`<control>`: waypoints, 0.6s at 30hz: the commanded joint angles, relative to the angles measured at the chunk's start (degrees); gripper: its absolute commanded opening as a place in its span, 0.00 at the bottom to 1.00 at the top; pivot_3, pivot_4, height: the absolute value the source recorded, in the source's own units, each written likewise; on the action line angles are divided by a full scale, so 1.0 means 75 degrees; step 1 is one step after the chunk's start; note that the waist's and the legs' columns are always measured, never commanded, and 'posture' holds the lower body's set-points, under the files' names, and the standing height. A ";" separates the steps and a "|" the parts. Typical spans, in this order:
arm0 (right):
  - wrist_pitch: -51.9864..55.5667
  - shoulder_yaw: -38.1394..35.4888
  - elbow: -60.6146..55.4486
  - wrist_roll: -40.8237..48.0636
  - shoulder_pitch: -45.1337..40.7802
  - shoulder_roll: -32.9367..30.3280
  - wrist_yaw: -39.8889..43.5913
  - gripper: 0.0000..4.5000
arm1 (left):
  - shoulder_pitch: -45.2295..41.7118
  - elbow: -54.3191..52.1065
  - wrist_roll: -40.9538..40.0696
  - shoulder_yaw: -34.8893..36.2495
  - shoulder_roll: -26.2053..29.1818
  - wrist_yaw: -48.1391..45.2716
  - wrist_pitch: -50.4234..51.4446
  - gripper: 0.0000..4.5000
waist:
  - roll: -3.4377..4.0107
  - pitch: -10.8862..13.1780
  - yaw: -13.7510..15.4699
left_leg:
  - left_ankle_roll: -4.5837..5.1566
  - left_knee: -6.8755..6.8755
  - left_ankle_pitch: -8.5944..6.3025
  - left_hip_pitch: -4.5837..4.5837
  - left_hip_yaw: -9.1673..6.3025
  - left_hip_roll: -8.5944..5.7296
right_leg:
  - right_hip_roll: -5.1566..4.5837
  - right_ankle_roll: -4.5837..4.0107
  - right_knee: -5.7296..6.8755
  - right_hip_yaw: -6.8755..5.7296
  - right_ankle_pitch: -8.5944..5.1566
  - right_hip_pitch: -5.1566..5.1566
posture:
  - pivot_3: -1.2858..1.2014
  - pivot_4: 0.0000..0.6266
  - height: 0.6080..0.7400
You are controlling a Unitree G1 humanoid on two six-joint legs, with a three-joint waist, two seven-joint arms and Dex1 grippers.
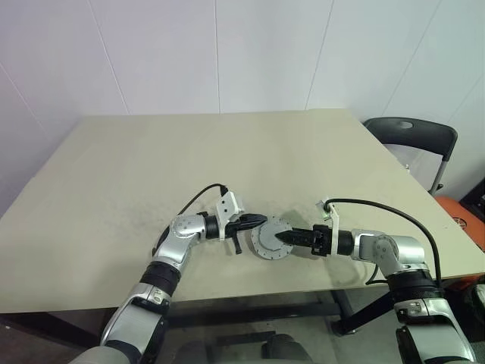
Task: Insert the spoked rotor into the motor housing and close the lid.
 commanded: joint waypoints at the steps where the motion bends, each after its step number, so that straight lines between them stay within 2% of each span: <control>1: -0.0164 0.0074 -0.0238 -0.0002 -0.0105 0.0133 -0.0007 0.53 | -0.0177 0.0074 -0.0166 0.0295 -0.0057 0.0339 0.0168 0.00 | 0.0000 0.0000 -0.0004 | 0.0000 0.0000 0.0000 0.0000 0.0000 0.0000 | 0.0001 0.0000 0.0000 0.0000 0.0000 -0.0001 | 0.52 0.00 1.00; 9: -0.0154 -0.0358 -0.0190 0.0317 -0.0118 0.0713 -0.0429 0.53 | -0.0102 0.0152 -0.0047 0.0289 0.0084 0.0460 0.0136 0.00 | 0.0001 0.0001 -0.0004 | 0.0000 -0.0016 0.0000 -0.0003 -0.0003 0.0001 | 0.0005 0.0015 0.0002 -0.0001 -0.0002 -0.0011 | 0.52 0.00 1.00; 14: 0.0114 -0.1535 0.0266 0.0990 -0.0455 0.1485 -0.1395 0.53 | 0.0006 0.0052 -0.0059 0.0282 0.0116 0.0489 0.0162 0.00 | 0.0007 0.0005 0.0004 | 0.0000 -0.0019 0.0000 -0.0004 -0.0005 0.0004 | 0.0009 0.0021 0.0010 -0.0001 -0.0001 -0.0017 | 0.52 0.00 1.00; 18: 0.0213 -0.1919 0.0496 0.1135 -0.0556 0.1692 -0.1826 0.53 | 0.0027 0.0027 -0.0051 0.0297 0.0117 0.0501 0.0178 0.00 | 0.0012 0.0009 0.0016 | 0.0000 -0.0016 0.0000 -0.0011 -0.0003 -0.0002 | 0.0000 0.0020 0.0007 0.0000 -0.0001 -0.0018 | 0.52 0.00 1.00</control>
